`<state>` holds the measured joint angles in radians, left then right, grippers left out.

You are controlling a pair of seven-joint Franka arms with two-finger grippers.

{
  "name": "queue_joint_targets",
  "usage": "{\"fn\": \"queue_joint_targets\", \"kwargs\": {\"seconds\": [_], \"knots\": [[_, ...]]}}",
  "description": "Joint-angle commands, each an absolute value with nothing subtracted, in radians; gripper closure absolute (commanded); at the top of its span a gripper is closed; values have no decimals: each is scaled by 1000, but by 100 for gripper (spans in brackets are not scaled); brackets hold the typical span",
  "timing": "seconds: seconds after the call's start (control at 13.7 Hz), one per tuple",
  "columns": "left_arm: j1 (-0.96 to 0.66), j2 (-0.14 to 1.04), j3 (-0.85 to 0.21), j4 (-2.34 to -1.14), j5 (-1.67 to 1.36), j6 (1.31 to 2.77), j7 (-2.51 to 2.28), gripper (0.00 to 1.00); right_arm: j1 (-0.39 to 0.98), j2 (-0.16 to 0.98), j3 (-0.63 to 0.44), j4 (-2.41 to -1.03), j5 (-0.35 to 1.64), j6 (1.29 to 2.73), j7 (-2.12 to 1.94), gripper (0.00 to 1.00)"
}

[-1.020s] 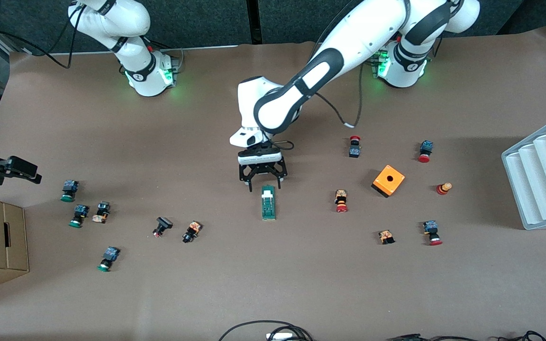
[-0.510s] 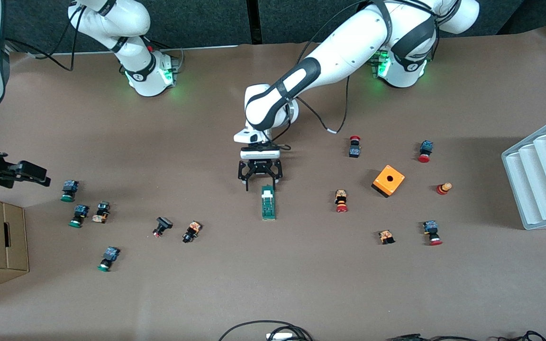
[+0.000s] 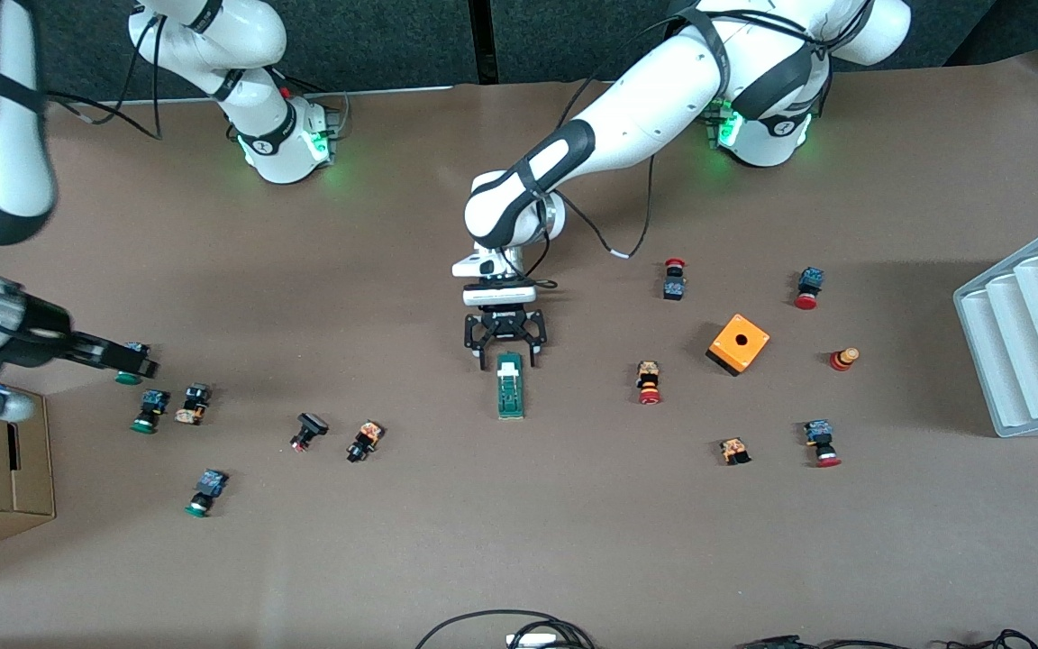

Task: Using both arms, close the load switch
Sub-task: 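Grip the switch base with the left gripper while the right gripper approaches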

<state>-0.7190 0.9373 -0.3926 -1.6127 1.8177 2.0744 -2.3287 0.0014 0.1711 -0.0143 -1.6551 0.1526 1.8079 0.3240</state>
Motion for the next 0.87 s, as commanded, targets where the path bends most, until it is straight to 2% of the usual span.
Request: {"fn": "queue_joint_targets", "kwargs": {"seconds": [0.0, 0.22, 0.44, 0.58, 0.8], "knots": [[-744, 939, -380, -1609, 1838, 2057, -2350, 0, 89, 228, -21, -1649, 166, 1871, 527, 0], [-742, 940, -377, -1612, 1864, 2042, -2352, 5, 194, 287, -25, -1646, 164, 1960, 788, 0], [-747, 946, -359, -1621, 1894, 2042, -2411, 5, 296, 415, -29, -1516, 161, 1999, 1044, 0], [-746, 945, -357, -1641, 1917, 2040, -2425, 10, 342, 492, -31, -1439, 164, 2028, 1220, 0], [-749, 945, -357, -1644, 1924, 2042, -2479, 13, 420, 561, -37, -1391, 172, 2092, 1483, 1]]}}
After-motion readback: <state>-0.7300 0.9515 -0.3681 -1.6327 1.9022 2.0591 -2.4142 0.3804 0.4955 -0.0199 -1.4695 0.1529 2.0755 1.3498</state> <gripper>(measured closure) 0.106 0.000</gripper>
